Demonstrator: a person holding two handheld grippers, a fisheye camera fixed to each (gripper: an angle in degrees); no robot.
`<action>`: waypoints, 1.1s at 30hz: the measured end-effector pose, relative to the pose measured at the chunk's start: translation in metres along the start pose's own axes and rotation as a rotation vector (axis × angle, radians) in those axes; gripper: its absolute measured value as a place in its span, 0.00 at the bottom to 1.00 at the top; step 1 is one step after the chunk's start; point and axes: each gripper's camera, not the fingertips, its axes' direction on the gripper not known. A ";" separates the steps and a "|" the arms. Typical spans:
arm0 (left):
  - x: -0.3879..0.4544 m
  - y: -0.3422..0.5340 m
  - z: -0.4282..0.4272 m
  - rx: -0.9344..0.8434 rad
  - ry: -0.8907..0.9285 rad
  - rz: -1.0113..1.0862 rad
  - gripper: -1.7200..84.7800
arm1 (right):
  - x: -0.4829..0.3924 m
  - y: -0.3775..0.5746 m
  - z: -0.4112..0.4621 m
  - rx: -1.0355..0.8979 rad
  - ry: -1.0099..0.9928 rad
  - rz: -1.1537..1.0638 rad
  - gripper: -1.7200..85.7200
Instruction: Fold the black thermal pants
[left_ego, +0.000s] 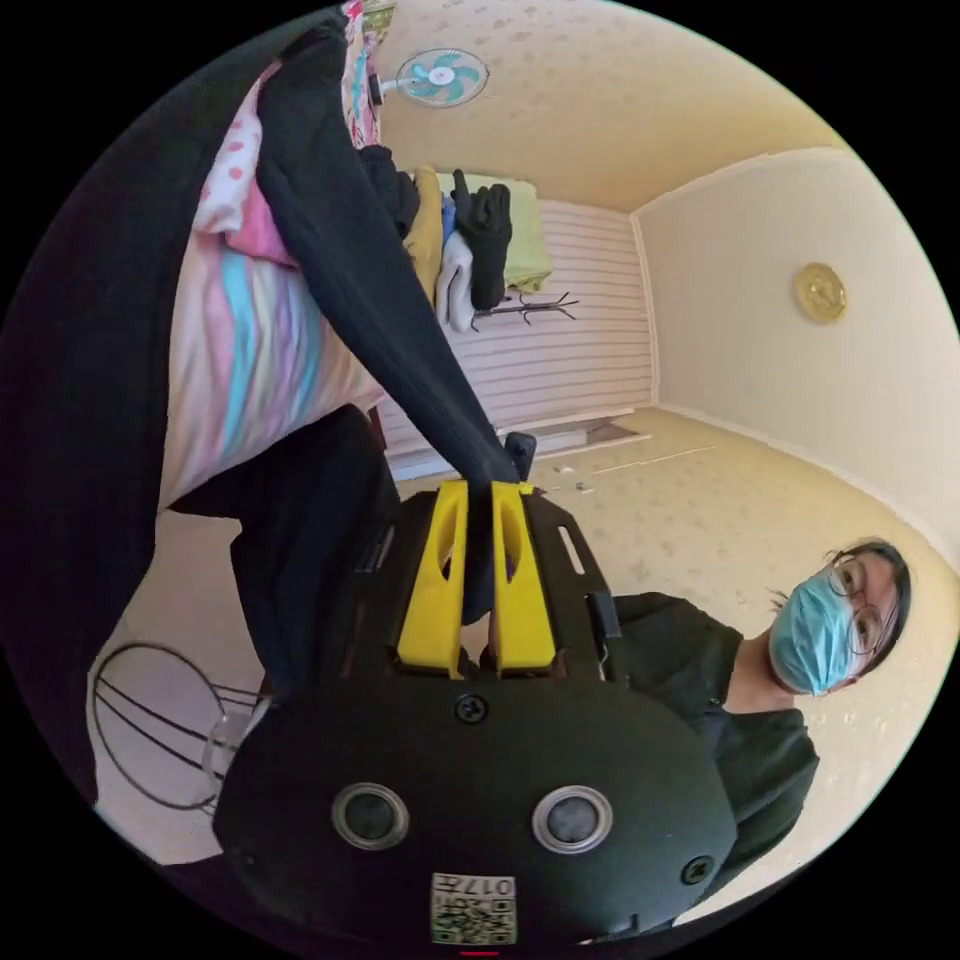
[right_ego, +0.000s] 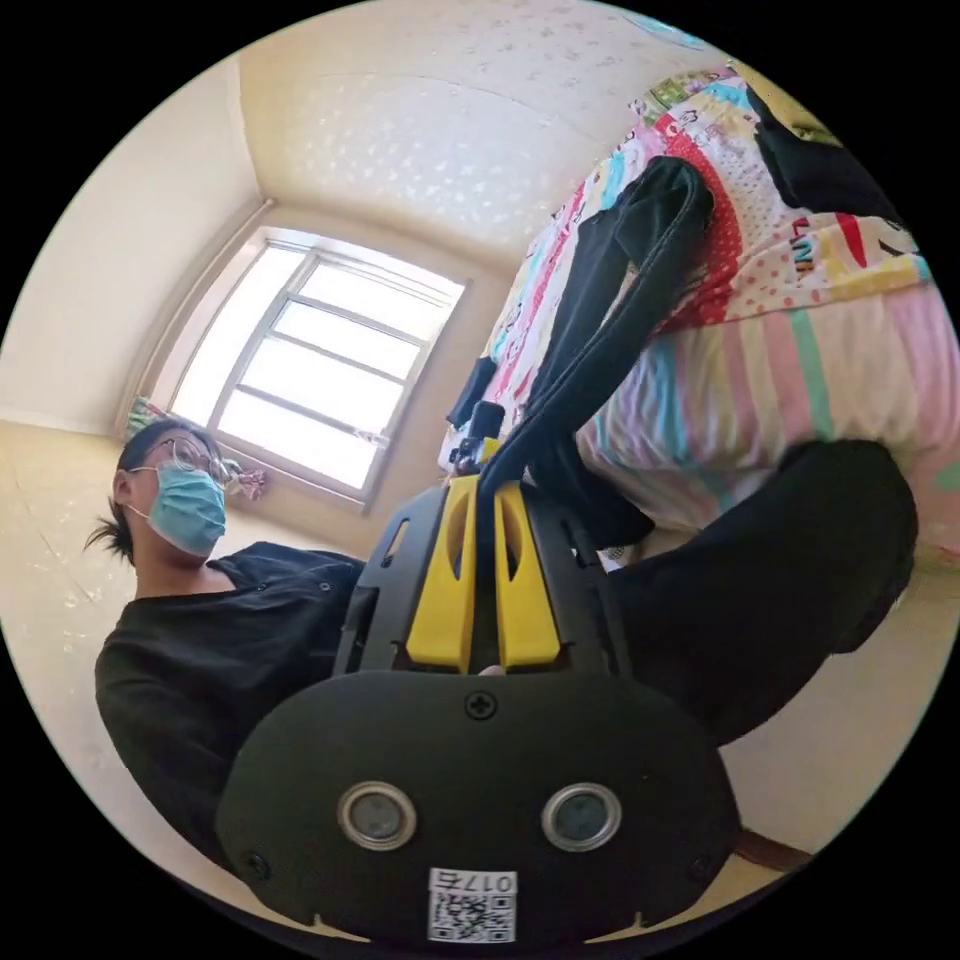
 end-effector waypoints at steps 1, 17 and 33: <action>0.003 -0.001 -0.003 -0.015 -0.051 -0.006 0.10 | 0.013 0.006 0.010 -0.031 0.077 0.065 0.06; 0.048 -0.035 0.083 0.058 -0.488 0.138 0.10 | -0.047 -0.035 0.254 -0.632 0.173 -0.546 0.07; 0.049 -0.058 0.056 0.166 -0.233 0.094 0.07 | 0.206 -0.424 0.289 0.052 0.767 0.025 0.12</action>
